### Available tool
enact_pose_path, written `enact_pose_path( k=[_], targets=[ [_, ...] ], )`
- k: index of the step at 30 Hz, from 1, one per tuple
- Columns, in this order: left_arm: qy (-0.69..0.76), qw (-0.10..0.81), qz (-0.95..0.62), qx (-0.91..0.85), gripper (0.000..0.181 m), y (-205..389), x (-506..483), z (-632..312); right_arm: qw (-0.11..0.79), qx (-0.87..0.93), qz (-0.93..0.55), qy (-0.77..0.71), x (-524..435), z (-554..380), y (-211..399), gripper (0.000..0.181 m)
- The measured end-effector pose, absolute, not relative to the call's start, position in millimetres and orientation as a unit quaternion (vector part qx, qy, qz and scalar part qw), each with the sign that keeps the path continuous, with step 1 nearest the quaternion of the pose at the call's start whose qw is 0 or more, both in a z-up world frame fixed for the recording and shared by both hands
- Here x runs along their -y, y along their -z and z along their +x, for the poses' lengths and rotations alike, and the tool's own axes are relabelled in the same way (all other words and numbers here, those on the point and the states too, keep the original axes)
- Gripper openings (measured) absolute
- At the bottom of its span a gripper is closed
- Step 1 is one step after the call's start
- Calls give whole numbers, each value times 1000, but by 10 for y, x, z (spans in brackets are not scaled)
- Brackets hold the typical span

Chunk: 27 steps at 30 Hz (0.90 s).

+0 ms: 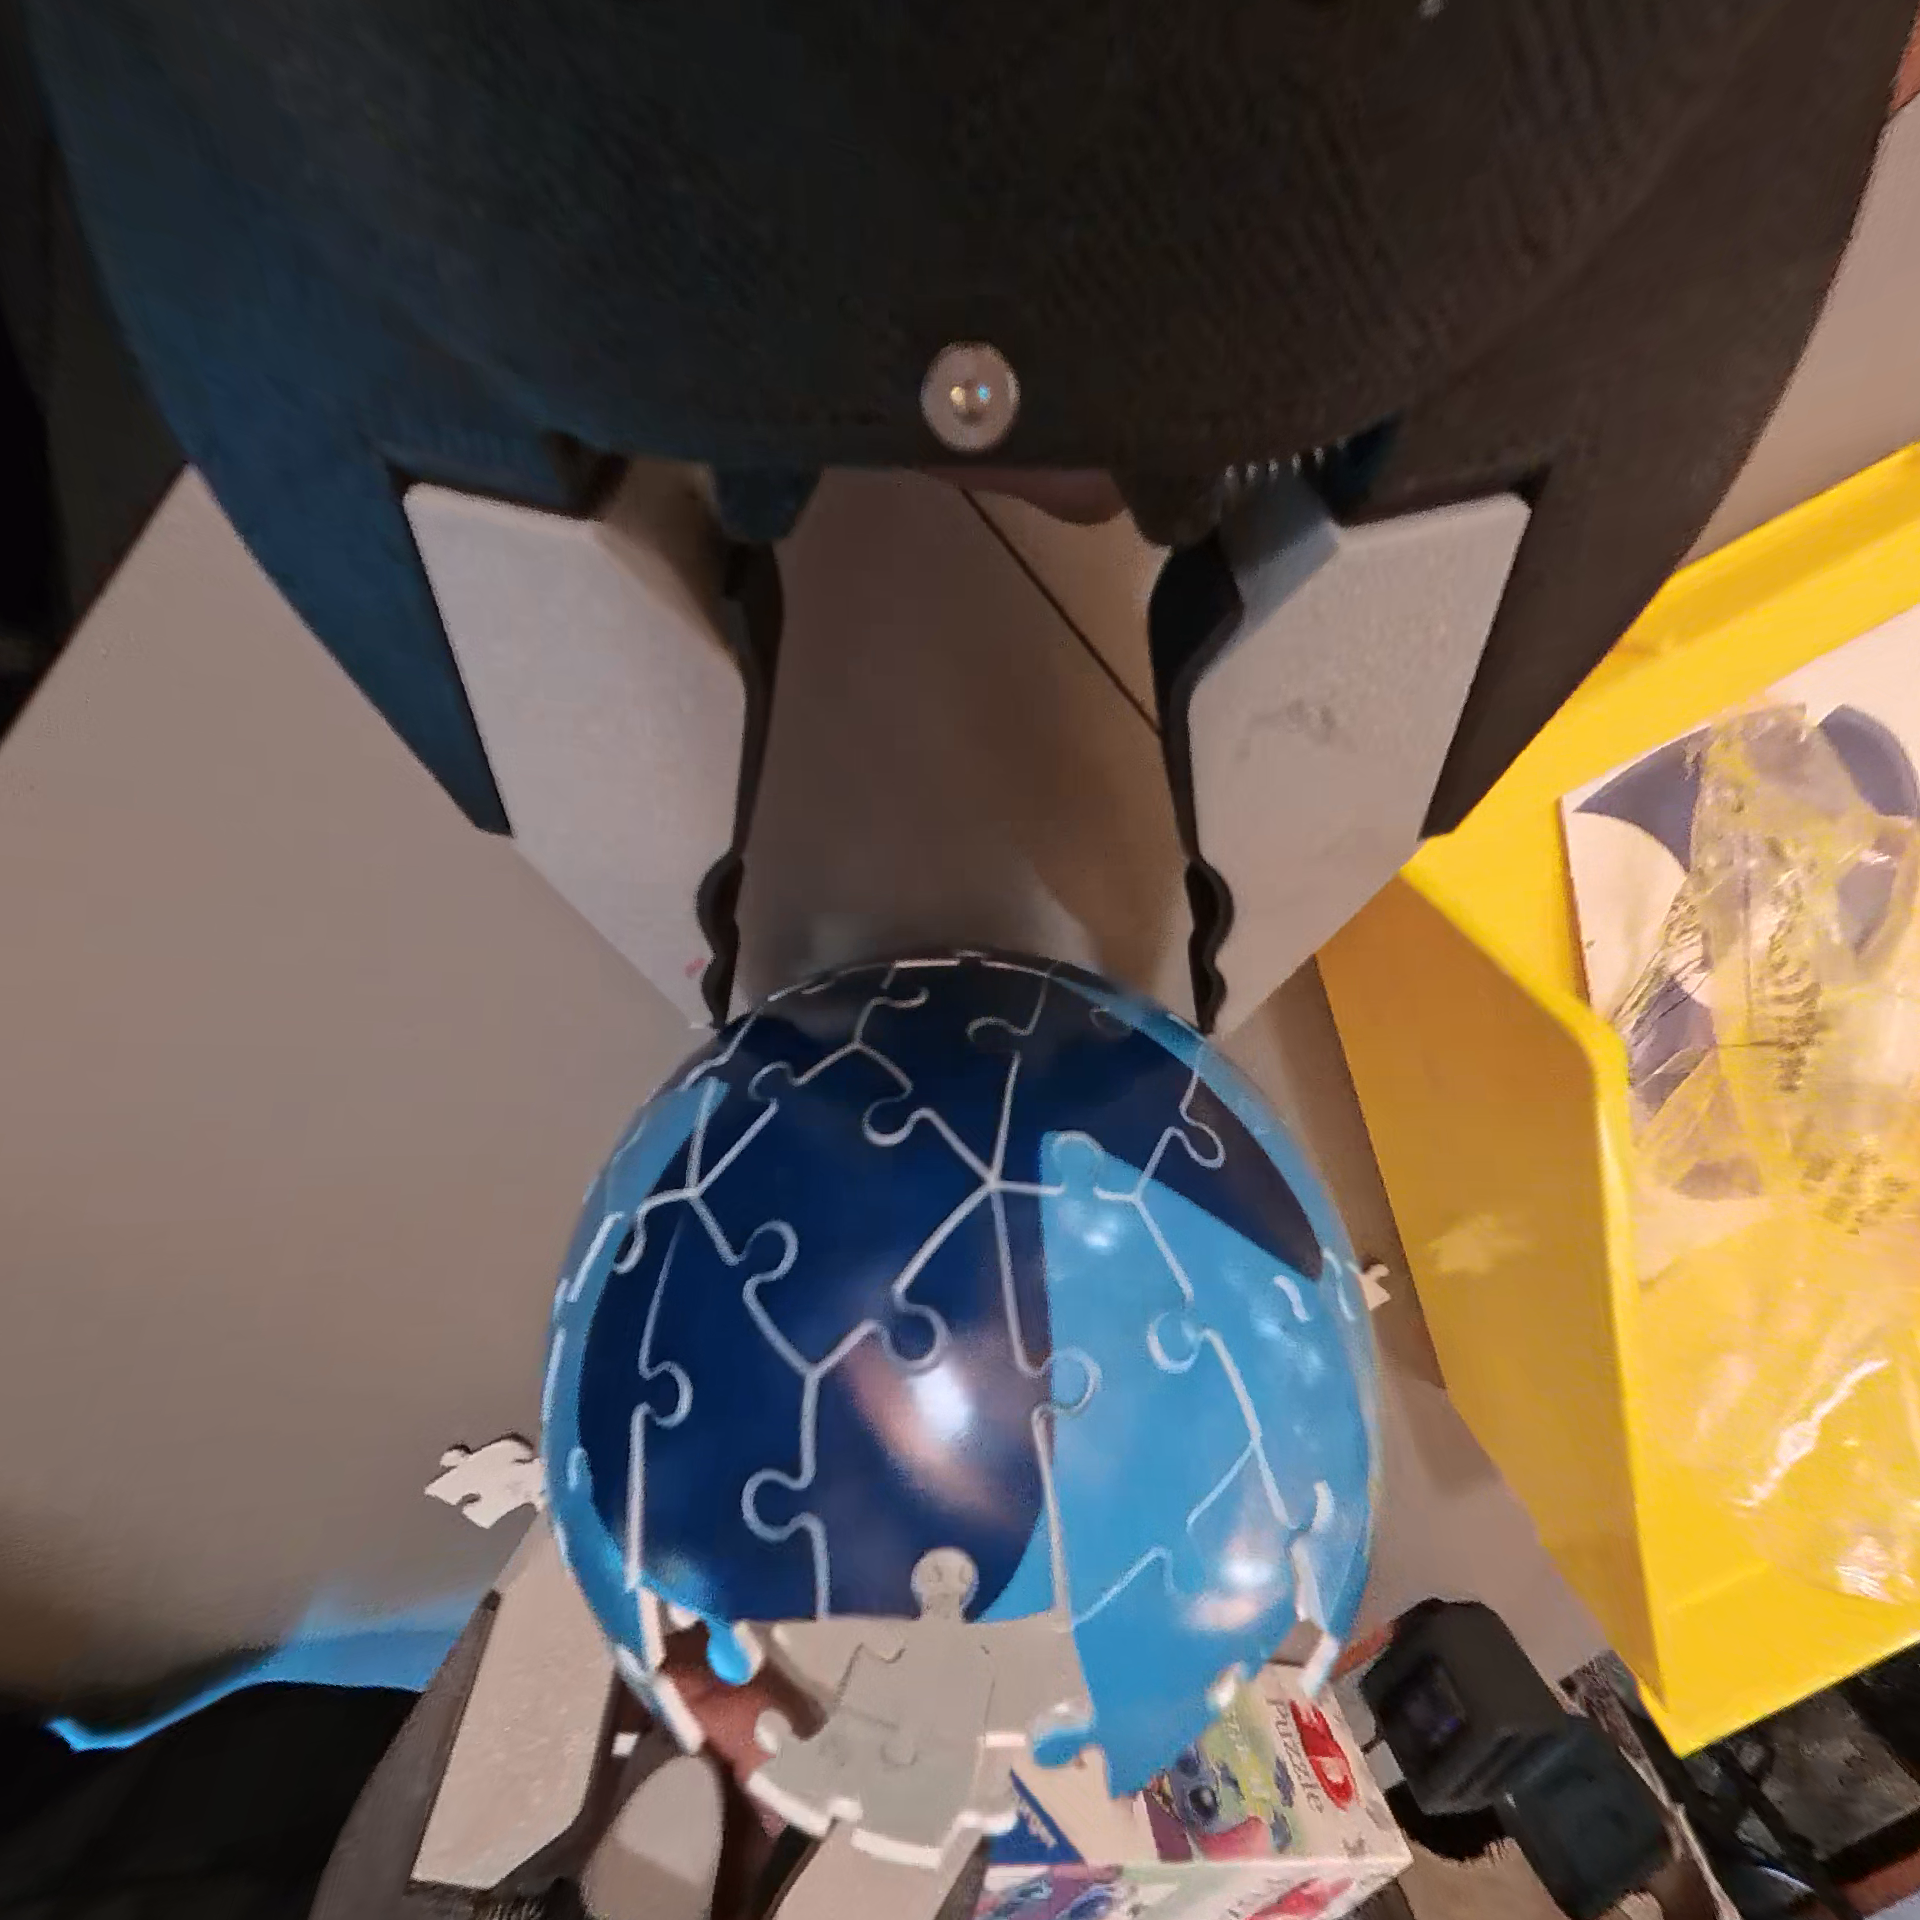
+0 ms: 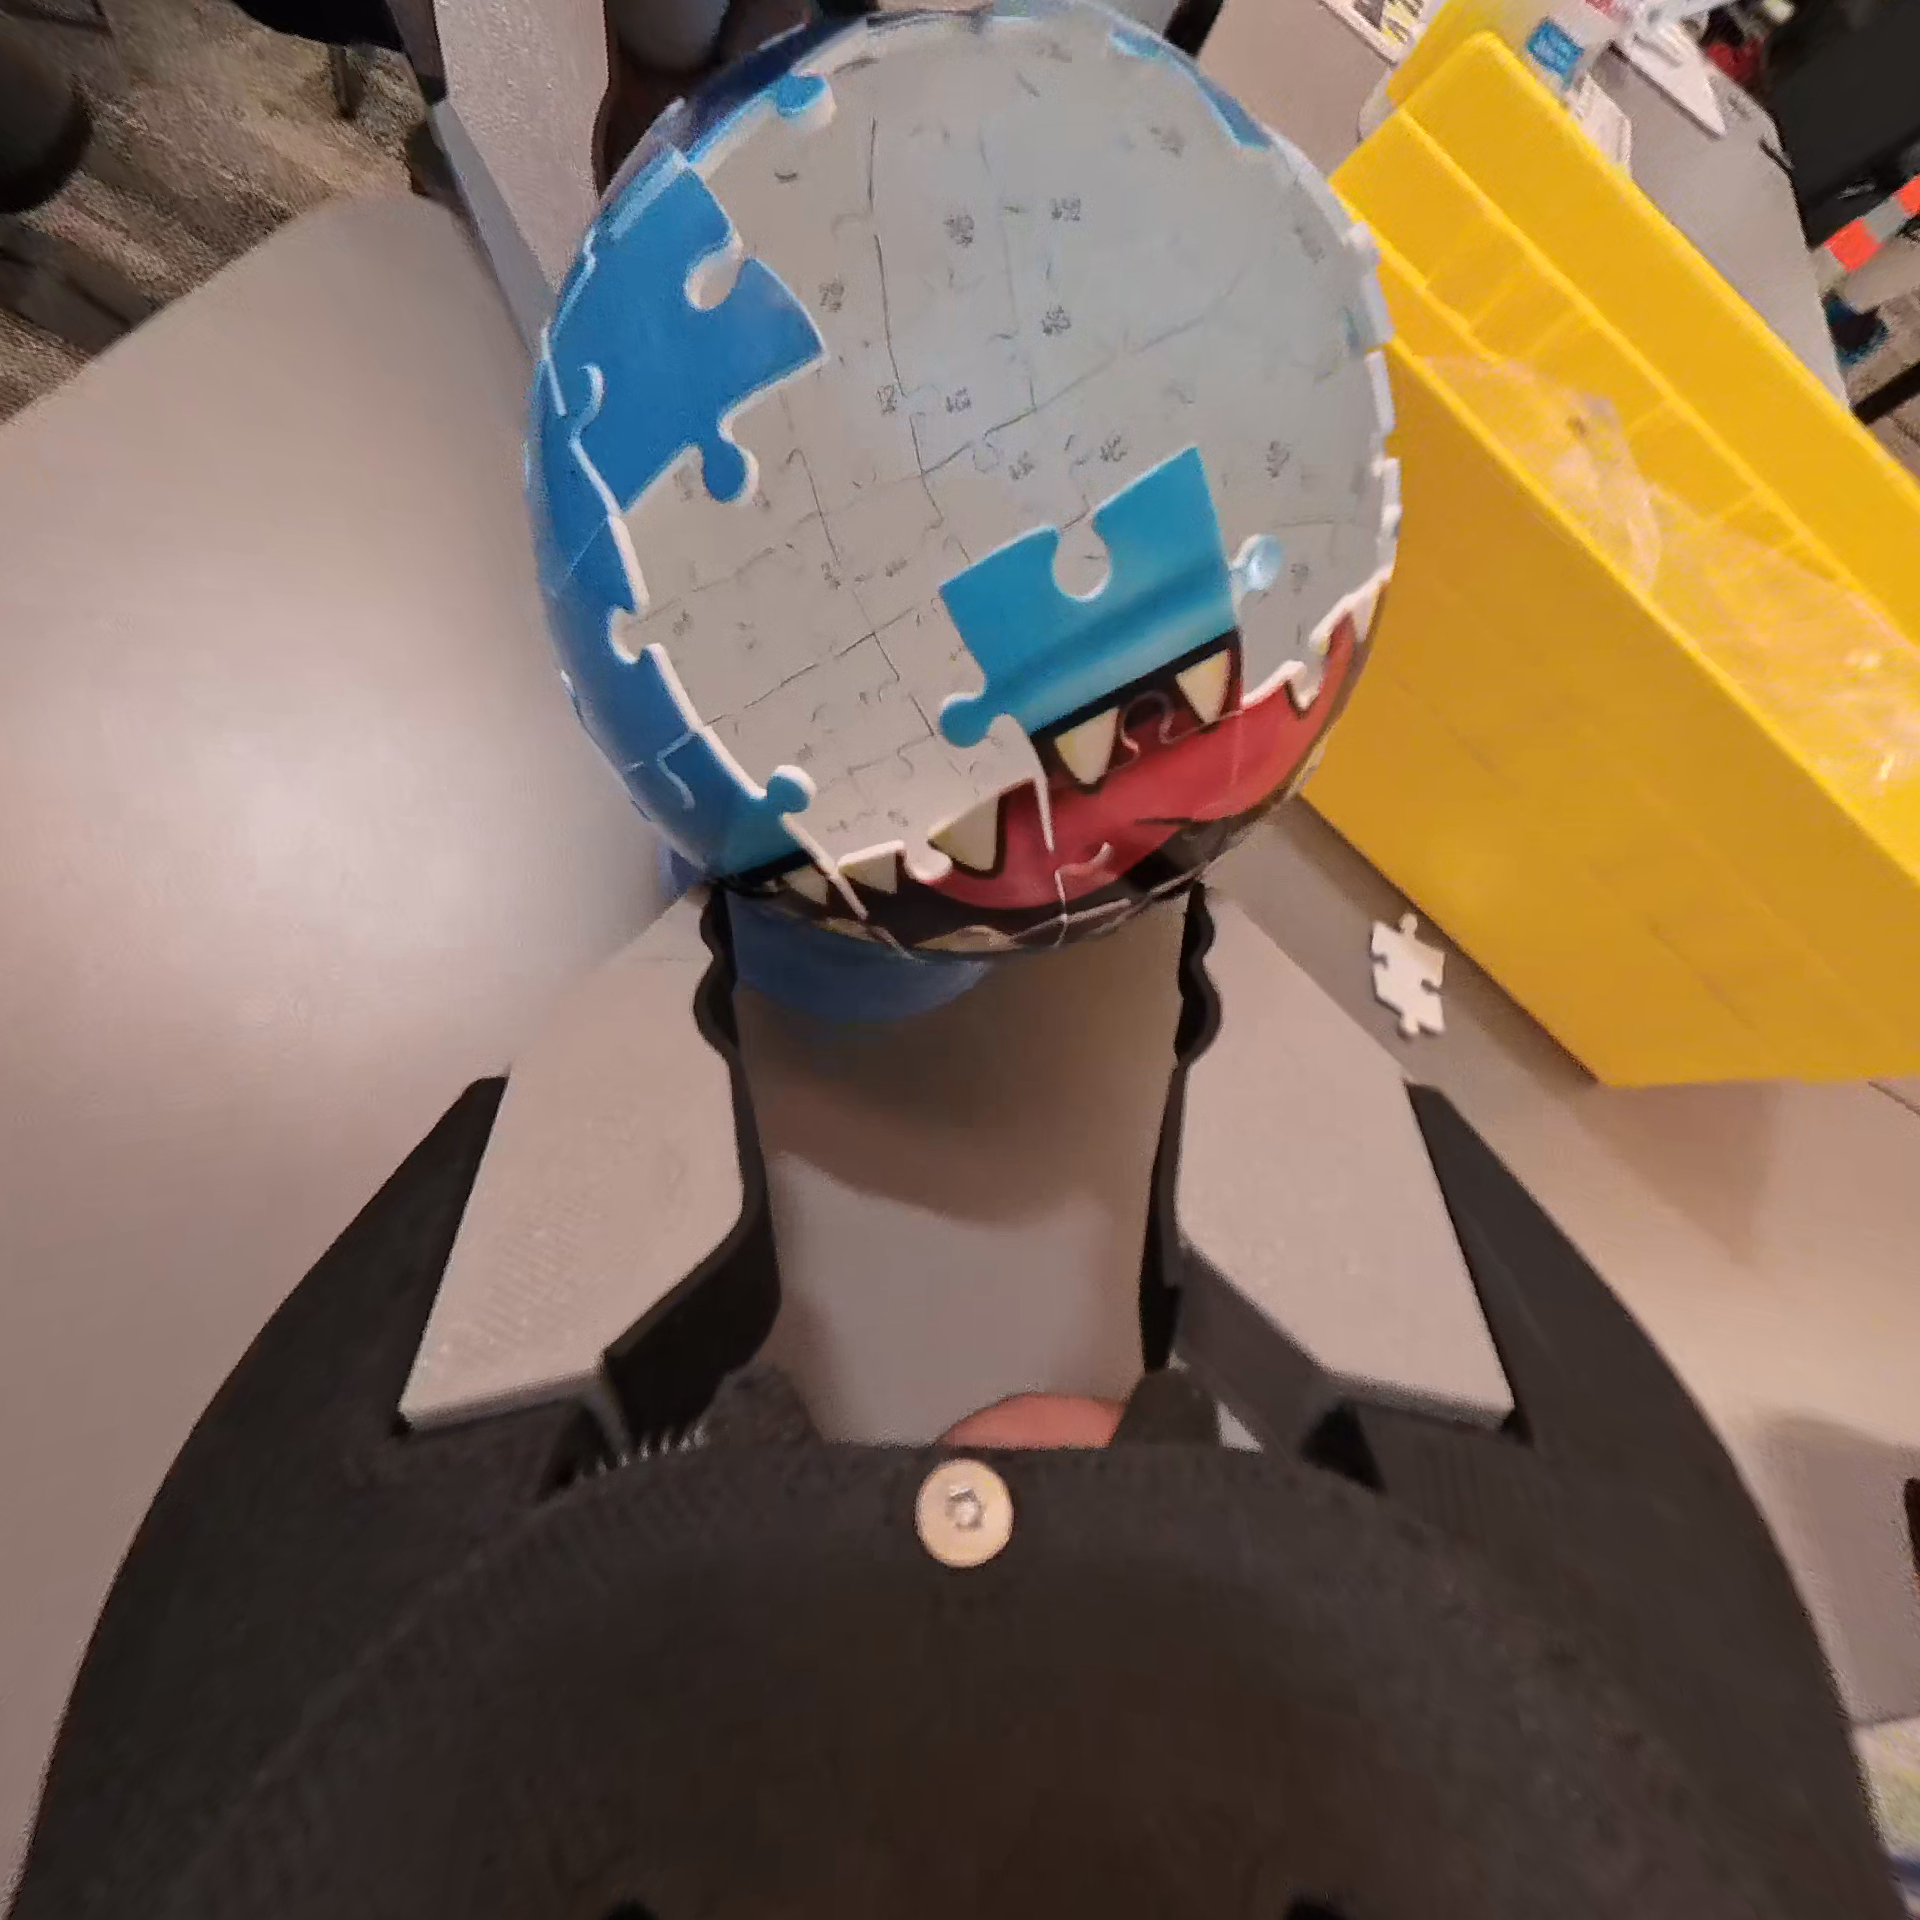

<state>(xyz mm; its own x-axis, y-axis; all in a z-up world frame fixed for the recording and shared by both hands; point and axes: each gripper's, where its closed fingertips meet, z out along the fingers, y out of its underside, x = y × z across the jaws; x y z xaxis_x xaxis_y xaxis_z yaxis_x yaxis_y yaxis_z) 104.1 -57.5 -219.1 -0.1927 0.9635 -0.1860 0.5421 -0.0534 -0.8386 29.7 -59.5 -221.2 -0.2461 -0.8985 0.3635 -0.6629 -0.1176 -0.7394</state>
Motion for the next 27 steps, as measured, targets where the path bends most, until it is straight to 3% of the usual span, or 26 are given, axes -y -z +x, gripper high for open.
enact_pose_path(
  k=[11,18,27],
  targets=[
    [-359,228,-620,659,78,2571,560,967,173,-671,-583,424,504,262,2406,80],
    [-292,284,-627,664,70,2626,513,876,185,-693,-591,371,472,345,2573,83],
    [-292,278,-643,651,65,2624,258,796,203,-701,-589,348,205,246,2599,70]
  ],
)
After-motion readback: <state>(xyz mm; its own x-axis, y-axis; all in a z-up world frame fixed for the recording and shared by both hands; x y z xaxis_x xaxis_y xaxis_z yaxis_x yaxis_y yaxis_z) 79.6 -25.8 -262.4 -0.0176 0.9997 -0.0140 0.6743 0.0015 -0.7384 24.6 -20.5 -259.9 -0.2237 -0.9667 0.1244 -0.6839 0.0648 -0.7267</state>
